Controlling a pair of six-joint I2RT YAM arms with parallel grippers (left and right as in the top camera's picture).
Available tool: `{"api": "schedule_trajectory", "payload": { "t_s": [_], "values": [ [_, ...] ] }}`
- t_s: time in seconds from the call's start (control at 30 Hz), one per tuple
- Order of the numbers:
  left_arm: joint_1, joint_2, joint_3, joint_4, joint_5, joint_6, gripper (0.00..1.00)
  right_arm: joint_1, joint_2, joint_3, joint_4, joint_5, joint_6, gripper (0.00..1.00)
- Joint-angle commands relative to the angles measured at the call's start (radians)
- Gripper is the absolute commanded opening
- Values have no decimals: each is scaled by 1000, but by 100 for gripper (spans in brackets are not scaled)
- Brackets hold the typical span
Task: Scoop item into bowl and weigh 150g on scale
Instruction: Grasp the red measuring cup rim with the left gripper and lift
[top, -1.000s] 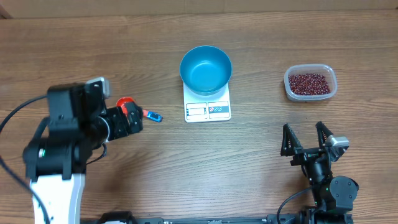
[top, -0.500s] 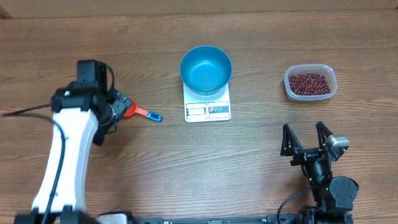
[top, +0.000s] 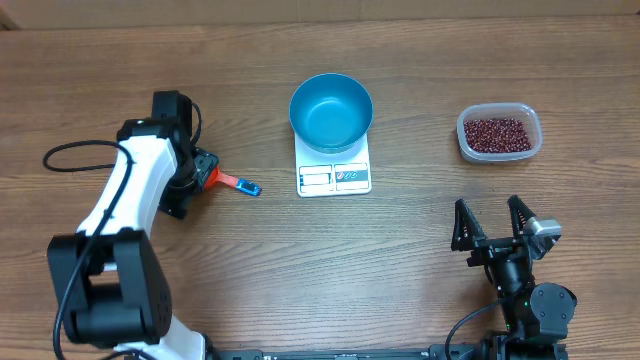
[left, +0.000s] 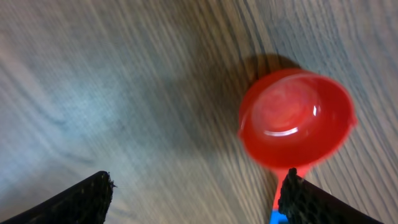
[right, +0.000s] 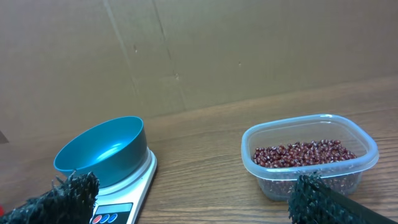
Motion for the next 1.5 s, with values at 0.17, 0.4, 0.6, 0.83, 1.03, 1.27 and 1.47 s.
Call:
{"api": "schedule_trajectory", "payload": {
  "t_s": [0.17, 0.4, 0.6, 0.83, 1.03, 1.27, 1.47],
  "values": [
    [0, 128, 8, 93, -24, -20, 65, 4, -11, -11, 6, 7, 0, 100],
    [0, 167, 8, 158, -28, -19, 41, 4, -11, -11, 6, 7, 0, 100],
    [0, 178, 8, 179, -28, -19, 4, 4, -12, -11, 6, 7, 0, 100],
    [35, 106, 85, 19, 4, -21, 4, 4, -11, -11, 6, 7, 0, 100],
    [90, -43, 249, -252, 34, -20, 4, 4, -12, -11, 6, 7, 0, 100],
    [113, -244, 325, -336, 221, 133, 4, 4, -11, -11, 6, 7, 0, 100],
    [110, -326, 325, -389, 265, 168, 4, 4, -12, -11, 35, 2, 4, 100]
  ]
}}
